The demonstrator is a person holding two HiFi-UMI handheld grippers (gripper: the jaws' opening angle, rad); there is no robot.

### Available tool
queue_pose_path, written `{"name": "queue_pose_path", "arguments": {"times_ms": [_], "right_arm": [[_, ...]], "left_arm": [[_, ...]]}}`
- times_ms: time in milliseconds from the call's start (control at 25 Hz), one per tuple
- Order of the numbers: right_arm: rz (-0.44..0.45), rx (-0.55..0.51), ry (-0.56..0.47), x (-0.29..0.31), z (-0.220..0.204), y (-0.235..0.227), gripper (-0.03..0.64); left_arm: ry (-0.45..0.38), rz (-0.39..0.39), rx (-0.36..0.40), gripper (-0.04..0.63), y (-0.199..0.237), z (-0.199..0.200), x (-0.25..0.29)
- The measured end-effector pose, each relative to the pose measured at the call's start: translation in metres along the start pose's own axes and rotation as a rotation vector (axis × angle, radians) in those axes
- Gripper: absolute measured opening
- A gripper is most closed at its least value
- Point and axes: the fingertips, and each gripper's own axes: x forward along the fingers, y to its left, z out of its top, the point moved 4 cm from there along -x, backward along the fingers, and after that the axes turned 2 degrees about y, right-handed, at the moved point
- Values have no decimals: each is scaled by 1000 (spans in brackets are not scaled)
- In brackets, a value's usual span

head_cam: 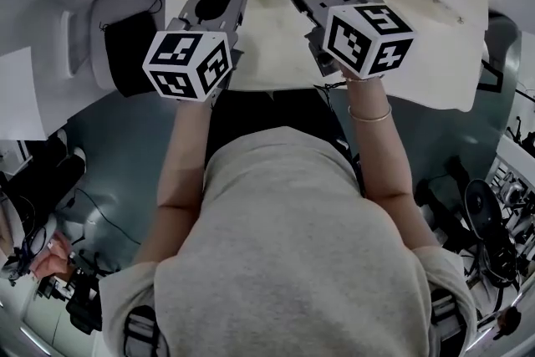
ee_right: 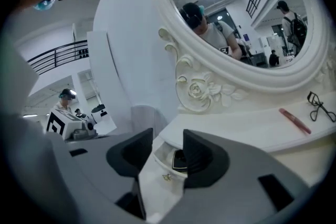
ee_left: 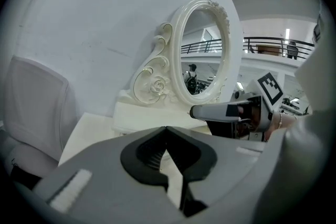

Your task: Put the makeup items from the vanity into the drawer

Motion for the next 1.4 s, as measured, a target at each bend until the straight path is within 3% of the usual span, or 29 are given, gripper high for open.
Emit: {"name": "queue_pose_path", "arguments": {"times_ms": [160,320,480,560,760,1400], "right_arm": [[25,-6,-72,-17,10,4,179],[53,-22,-155,-33,16,10,43],[144,-37,-227,-49,20,20,12],[148,-68,-262,-56,22,22,11],[58,-204,-299,-71,25,30,9],[47,-236,-291,-81,16,43,8]], "left_arm": [[-36,-35,10,9,-17,10,-1],[-38,-61,31,9,-32,14,-2],[-36,-78,49,9,-47,16,-4],[-37,-86,60,9,-52,17,-4],[-32,-64,97,9,-57,16,-4],[-41,-68,160,9,-67,17,-5]]}}
